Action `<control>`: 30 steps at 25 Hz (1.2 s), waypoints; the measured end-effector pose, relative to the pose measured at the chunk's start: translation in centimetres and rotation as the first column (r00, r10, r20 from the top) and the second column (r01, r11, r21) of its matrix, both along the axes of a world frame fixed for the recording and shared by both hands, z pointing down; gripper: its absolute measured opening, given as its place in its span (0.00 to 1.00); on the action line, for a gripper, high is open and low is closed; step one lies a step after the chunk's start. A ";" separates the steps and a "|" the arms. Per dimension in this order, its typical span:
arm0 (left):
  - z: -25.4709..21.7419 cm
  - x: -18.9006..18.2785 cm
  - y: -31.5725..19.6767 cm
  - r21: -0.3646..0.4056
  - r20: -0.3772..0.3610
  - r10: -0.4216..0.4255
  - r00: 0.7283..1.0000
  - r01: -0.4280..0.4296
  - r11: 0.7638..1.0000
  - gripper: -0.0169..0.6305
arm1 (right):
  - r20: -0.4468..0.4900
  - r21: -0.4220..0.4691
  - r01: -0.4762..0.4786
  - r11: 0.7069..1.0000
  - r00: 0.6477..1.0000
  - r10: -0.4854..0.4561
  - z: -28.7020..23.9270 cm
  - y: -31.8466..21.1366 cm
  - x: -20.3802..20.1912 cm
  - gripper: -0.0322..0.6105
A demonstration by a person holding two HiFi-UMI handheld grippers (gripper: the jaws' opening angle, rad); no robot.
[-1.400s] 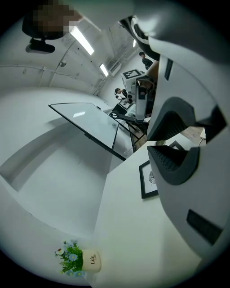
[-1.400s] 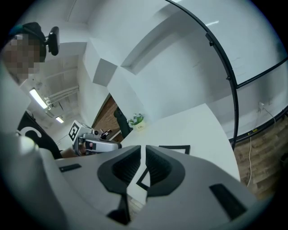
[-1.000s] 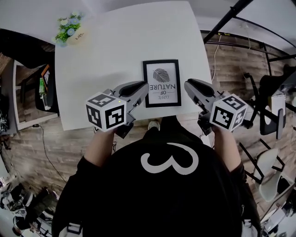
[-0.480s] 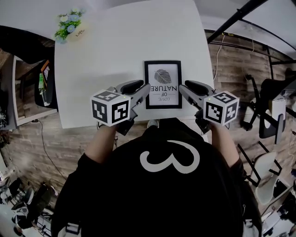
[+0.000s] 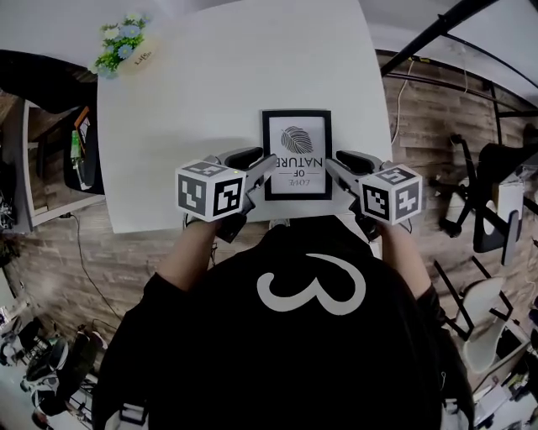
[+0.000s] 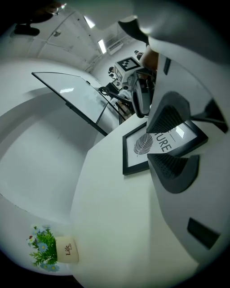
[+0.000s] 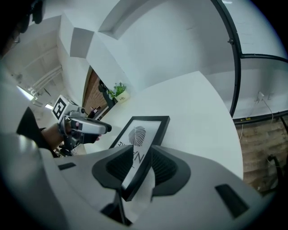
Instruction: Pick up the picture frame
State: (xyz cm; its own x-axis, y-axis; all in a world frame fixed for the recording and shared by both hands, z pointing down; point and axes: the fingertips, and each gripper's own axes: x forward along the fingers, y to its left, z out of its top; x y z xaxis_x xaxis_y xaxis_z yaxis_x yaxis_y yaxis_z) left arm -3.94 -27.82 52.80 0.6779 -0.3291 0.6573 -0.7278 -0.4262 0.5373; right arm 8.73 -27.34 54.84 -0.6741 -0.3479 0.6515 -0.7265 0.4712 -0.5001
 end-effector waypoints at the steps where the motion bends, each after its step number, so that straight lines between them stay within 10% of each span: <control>1: 0.2 0.0 0.0 -0.002 0.012 0.002 1.000 -0.002 1.000 0.23 | -0.007 -0.005 -0.001 1.000 1.000 0.001 0.3 0.0 0.1 0.26; 30: 5.0 -0.5 -0.1 -0.057 0.159 -0.007 0.987 0.016 0.998 0.23 | -0.158 -0.006 -0.018 1.000 0.987 0.017 3.3 -1.1 -0.4 0.25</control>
